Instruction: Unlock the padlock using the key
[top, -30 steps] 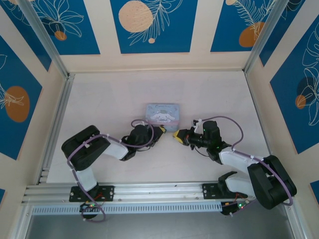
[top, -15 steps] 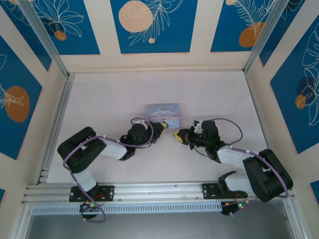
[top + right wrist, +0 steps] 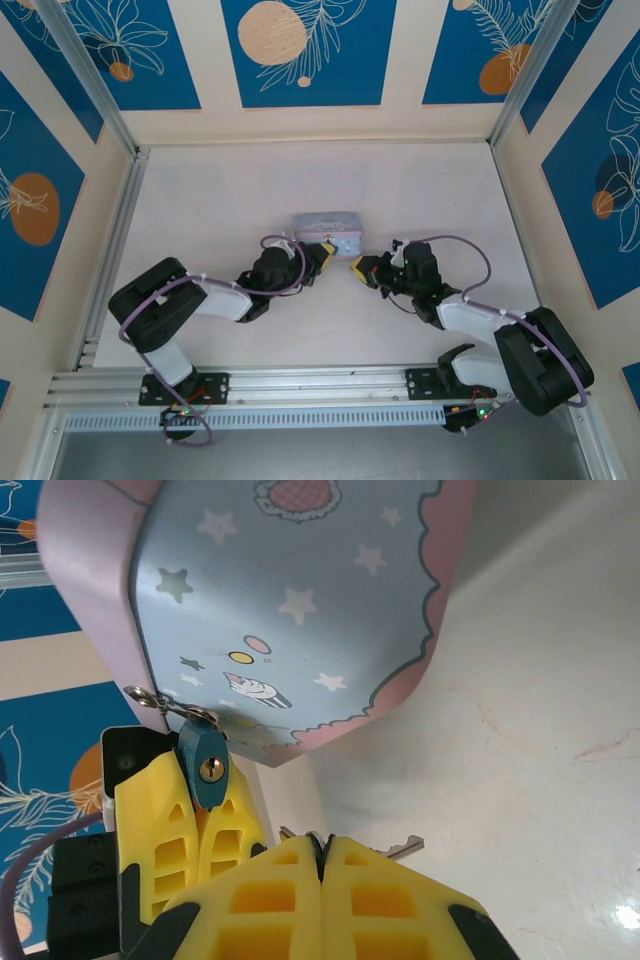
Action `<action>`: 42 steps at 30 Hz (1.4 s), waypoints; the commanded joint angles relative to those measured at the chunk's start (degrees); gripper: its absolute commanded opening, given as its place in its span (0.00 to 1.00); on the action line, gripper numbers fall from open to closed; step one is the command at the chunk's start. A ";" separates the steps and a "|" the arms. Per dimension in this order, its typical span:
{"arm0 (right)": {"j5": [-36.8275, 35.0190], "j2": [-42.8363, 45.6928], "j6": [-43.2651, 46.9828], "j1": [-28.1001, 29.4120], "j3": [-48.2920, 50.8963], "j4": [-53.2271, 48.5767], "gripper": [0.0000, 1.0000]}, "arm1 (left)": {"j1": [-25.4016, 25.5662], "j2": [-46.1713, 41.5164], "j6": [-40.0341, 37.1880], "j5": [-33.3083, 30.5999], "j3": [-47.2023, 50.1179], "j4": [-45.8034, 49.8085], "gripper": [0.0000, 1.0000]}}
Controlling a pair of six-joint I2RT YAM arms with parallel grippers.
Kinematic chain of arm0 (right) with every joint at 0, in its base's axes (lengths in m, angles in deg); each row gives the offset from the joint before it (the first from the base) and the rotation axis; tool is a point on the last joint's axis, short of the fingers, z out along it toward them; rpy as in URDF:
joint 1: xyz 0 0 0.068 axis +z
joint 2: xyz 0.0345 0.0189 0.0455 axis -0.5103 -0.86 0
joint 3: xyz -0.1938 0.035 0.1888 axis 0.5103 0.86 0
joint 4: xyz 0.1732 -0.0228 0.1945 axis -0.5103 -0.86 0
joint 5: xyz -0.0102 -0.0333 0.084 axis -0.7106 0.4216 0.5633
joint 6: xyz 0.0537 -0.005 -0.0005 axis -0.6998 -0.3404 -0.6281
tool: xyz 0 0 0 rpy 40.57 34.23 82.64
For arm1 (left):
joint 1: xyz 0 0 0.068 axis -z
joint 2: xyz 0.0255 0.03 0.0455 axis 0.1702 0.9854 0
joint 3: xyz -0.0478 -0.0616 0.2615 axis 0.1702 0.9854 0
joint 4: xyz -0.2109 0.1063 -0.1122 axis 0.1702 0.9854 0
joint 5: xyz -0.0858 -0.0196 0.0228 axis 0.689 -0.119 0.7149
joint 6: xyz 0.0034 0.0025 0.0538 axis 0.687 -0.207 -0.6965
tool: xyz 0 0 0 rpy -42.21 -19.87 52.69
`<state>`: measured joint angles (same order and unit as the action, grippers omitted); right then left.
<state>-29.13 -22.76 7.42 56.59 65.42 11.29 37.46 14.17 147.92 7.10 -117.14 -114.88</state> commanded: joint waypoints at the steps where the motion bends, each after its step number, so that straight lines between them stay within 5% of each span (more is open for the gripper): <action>1: -5.03 2.21 4.17 1.15 -1.43 -2.37 0.00 | -0.19 -2.07 0.21 -0.31 0.30 -2.54 0.00; 42: -5.53 -8.07 -3.75 3.70 -4.44 10.67 0.00 | -0.18 -1.31 1.16 -0.09 1.13 -4.25 0.00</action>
<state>-34.57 -30.30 4.17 59.57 62.65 20.43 37.46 13.71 148.49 7.06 -115.99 -114.99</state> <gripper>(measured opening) 0.062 0.043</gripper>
